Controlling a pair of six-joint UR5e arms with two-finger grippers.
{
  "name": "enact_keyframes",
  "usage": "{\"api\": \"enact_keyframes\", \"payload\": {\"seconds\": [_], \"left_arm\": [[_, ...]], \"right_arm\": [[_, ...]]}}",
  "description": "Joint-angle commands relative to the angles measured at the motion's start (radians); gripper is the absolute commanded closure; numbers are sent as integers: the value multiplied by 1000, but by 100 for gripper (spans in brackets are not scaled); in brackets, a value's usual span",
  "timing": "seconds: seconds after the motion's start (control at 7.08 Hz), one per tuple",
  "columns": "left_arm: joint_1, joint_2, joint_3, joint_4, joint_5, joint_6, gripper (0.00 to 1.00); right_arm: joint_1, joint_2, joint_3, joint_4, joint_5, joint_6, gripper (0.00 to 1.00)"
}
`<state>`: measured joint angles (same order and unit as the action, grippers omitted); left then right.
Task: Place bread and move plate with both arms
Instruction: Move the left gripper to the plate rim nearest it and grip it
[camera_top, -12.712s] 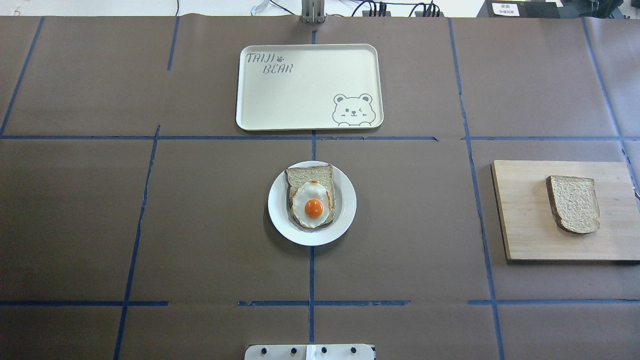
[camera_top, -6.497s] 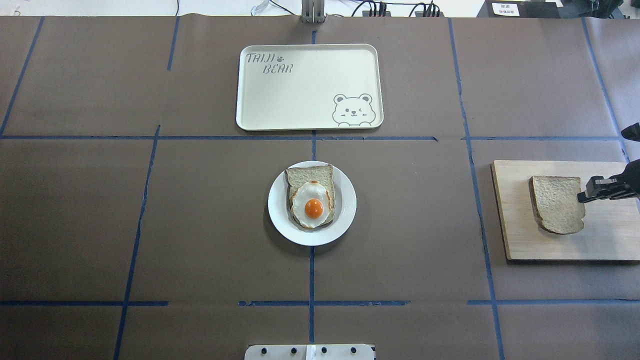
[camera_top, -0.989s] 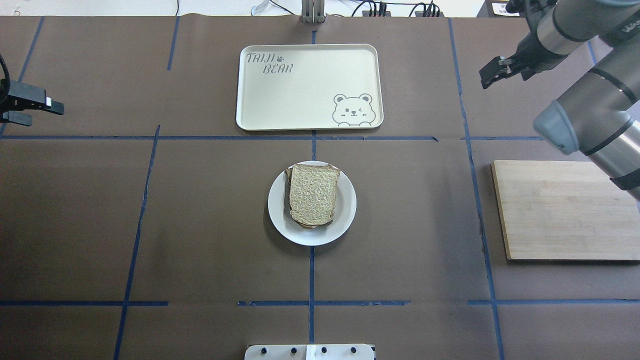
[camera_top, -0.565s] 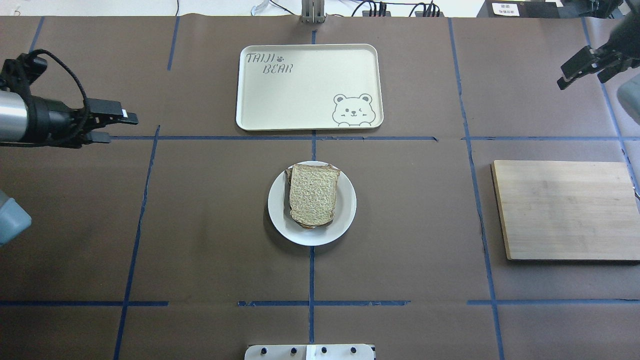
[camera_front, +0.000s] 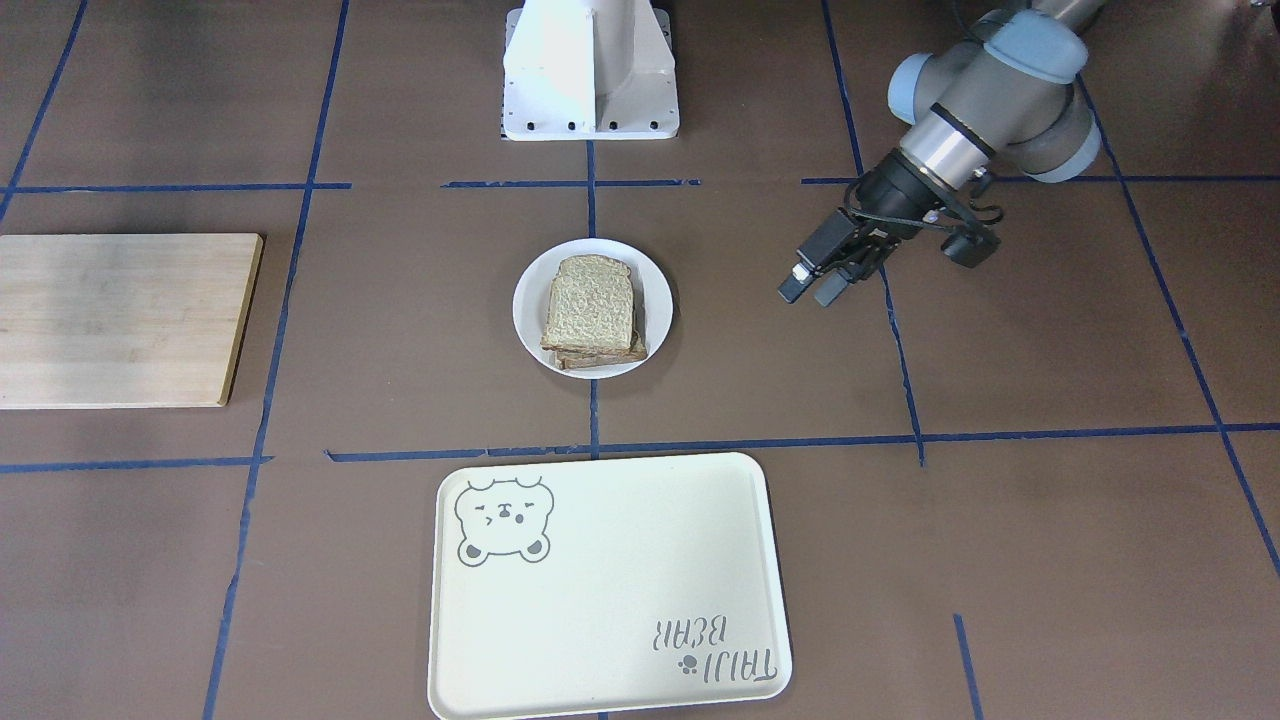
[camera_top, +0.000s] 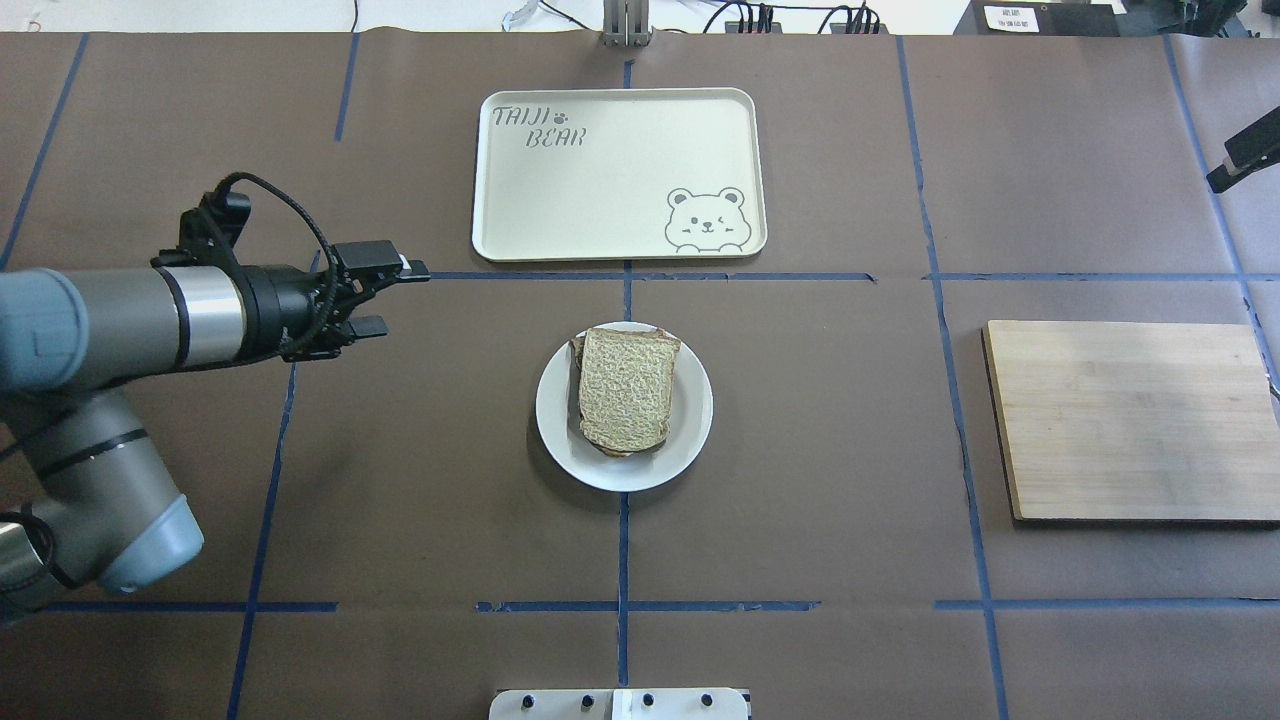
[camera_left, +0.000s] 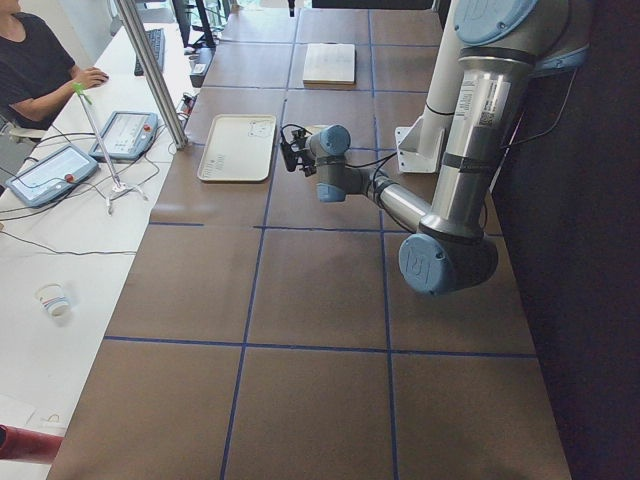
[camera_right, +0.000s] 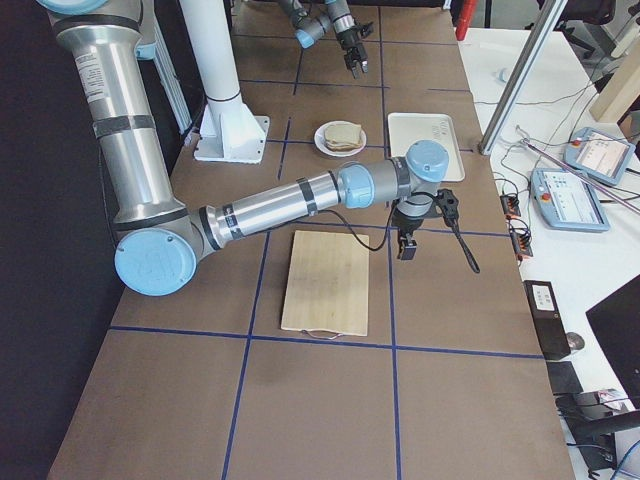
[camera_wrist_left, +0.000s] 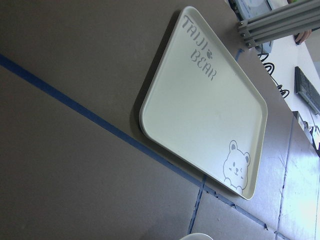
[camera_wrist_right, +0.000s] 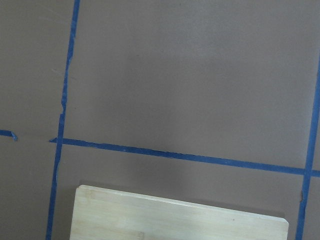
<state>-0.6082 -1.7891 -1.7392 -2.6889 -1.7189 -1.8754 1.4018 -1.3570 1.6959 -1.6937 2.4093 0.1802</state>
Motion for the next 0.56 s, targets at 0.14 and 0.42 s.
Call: {"api": "enact_keyframes", "payload": {"seconds": [0.14,0.42], "left_arm": [[146,-42,71,-58,126,-8,0],[182,-78,110,-68,134,-5,34]], "right_arm": [[45,-55,28,0,1,-1,0],[45,-65,24,-1,-1,10,0]]}}
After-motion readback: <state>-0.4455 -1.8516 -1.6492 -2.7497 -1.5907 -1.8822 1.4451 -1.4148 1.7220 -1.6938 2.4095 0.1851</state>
